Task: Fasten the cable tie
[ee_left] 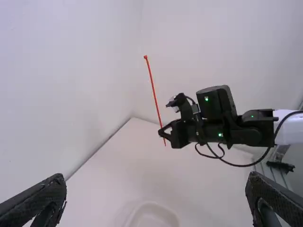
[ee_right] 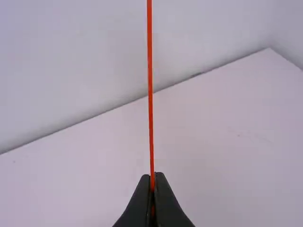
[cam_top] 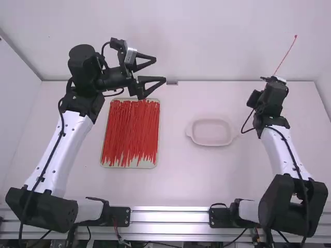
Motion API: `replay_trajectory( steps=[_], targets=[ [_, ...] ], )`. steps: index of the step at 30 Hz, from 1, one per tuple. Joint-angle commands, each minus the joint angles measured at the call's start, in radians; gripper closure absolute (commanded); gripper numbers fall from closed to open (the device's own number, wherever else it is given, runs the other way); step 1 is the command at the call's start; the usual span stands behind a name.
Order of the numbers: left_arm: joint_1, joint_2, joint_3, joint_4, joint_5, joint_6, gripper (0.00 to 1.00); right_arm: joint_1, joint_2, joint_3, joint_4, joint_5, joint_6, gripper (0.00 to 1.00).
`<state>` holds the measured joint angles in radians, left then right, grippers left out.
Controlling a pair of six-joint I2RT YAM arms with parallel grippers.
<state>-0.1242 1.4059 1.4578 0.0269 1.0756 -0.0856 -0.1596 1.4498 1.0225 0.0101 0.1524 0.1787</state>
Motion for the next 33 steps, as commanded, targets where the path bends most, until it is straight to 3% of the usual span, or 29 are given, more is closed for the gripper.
replay_trajectory(
  steps=[1,9,19,25,33],
  targets=[
    [0.007,-0.003,0.018,0.007,0.008,0.004,0.01,0.007,0.056,0.052,-0.018,0.003,0.004,1.0],
    [0.006,-0.003,0.018,0.008,0.004,-0.019,0.01,0.134,0.135,0.099,-0.045,0.131,0.027,1.0],
    [0.006,-0.003,0.018,0.008,-0.137,-0.082,0.01,0.426,0.146,0.144,-0.08,0.581,0.034,1.0],
    [0.007,-0.003,0.018,0.041,-0.163,-0.116,0.01,0.575,0.146,0.157,-0.073,0.739,-0.004,1.0],
    [0.007,-0.003,0.018,0.06,-0.353,-0.335,0.01,0.762,0.145,0.157,-0.013,0.935,-0.057,1.0]
  ],
)
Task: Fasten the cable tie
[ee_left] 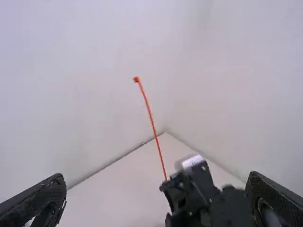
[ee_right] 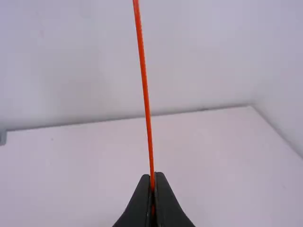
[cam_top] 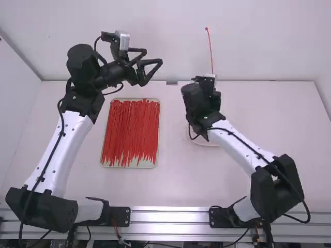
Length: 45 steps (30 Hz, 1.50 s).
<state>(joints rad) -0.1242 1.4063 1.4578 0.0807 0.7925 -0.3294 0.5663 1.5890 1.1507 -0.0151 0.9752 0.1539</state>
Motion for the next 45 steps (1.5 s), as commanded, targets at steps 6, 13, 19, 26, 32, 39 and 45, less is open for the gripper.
replay_trajectory(
  steps=[6,13,19,26,32,39,45],
  targets=[
    [0.006,-0.003,0.018,0.006,-0.132,-0.178,0.01,0.152,0.006,0.029,0.111,0.203,-0.128,1.0],
    [0.006,-0.003,0.018,0.018,-0.128,-0.205,0.01,0.294,0.006,0.029,0.246,0.283,-0.283,1.0],
    [-0.015,-0.003,0.018,0.063,-0.107,-0.205,0.06,0.371,0.006,0.029,0.264,0.301,-0.316,1.0],
    [-0.033,-0.003,0.018,0.11,-0.121,-0.234,0.34,0.41,0.006,0.029,0.27,0.336,-0.338,1.0],
    [-0.028,-0.003,0.018,0.1,-0.132,-0.259,0.67,0.408,0.006,0.029,0.271,0.335,-0.334,1.0],
    [-0.027,-0.003,0.018,0.103,-0.148,-0.288,0.95,0.408,0.006,0.029,0.271,0.334,-0.311,1.0],
    [-0.027,-0.003,0.018,0.101,-0.166,-0.28,0.98,0.41,0.006,0.029,0.27,0.327,-0.308,1.0]
  ],
)
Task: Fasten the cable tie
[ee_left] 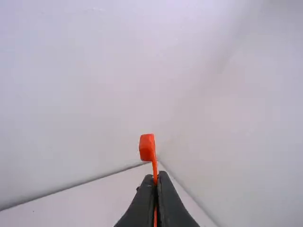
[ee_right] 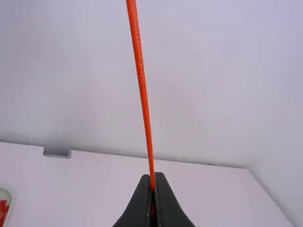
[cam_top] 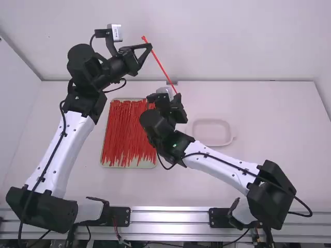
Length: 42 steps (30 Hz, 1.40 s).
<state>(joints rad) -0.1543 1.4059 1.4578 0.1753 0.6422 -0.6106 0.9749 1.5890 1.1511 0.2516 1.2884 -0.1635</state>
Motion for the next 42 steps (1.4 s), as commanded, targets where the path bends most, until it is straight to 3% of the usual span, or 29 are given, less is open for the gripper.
replay_trajectory(
  steps=[1,11,14,15,18,20,23,28,33,37,42],
  targets=[
    [0.003,-0.003,0.018,0.006,-0.016,0.004,0.98,0.002,0.006,0.029,0.003,0.013,0.01,1.0],
    [0.003,-0.003,0.018,0.011,-0.034,0.051,0.98,0.022,0.006,0.028,-0.029,-0.082,0.036,0.99],
    [0.004,-0.003,0.018,0.016,-0.033,0.072,0.98,0.041,0.006,0.028,-0.051,-0.118,0.036,0.75],
    [0.002,-0.003,0.018,0.016,-0.025,0.089,0.98,0.05,0.006,0.028,-0.056,-0.122,0.036,0.58],
    [0.003,-0.003,0.018,-0.01,-0.024,0.136,0.98,0.081,0.006,0.028,-0.083,-0.141,0.036,0.24],
    [0.012,-0.003,0.018,-0.037,-0.031,0.163,0.98,0.112,0.003,0.027,-0.106,-0.147,0.052,0.1],
    [0.022,-0.003,0.018,-0.06,-0.031,0.186,0.98,0.15,-0.014,0.027,-0.146,-0.146,0.071,0.01],
    [0.039,-0.003,0.018,-0.101,-0.014,0.227,0.98,0.22,-0.092,0.027,-0.236,-0.147,0.085,0.01],
    [0.036,-0.003,0.018,-0.153,0.004,0.299,0.98,0.226,-0.21,0.027,-0.319,-0.195,0.077,0.01],
    [0.037,-0.003,0.018,-0.19,0.071,0.38,0.98,0.166,-0.31,0.027,-0.393,-0.328,0.077,0.01],
    [0.037,-0.003,0.018,-0.22,0.217,0.474,0.98,-0.003,-0.435,0.027,-0.482,-0.764,0.035,0.01]
  ],
)
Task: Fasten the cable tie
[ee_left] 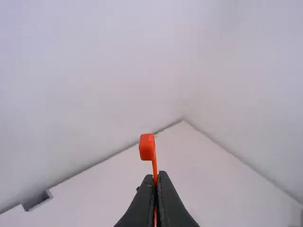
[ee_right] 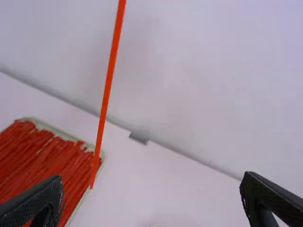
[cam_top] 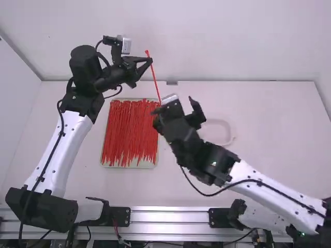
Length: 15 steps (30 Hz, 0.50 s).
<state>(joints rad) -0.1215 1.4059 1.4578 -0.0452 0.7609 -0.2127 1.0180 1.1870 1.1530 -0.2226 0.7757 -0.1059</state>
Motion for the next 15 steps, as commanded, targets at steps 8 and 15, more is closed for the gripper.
replay_trajectory(
  steps=[8,15],
  targets=[
    [0.004,-0.003,0.018,0.0,0.347,0.143,0.98,-0.409,-0.115,0.025,-0.062,-1.122,-0.14,0.01],
    [0.004,-0.003,0.018,0.02,0.433,0.132,0.98,-0.607,-0.074,0.025,-0.012,-1.526,-0.161,0.01]
  ],
)
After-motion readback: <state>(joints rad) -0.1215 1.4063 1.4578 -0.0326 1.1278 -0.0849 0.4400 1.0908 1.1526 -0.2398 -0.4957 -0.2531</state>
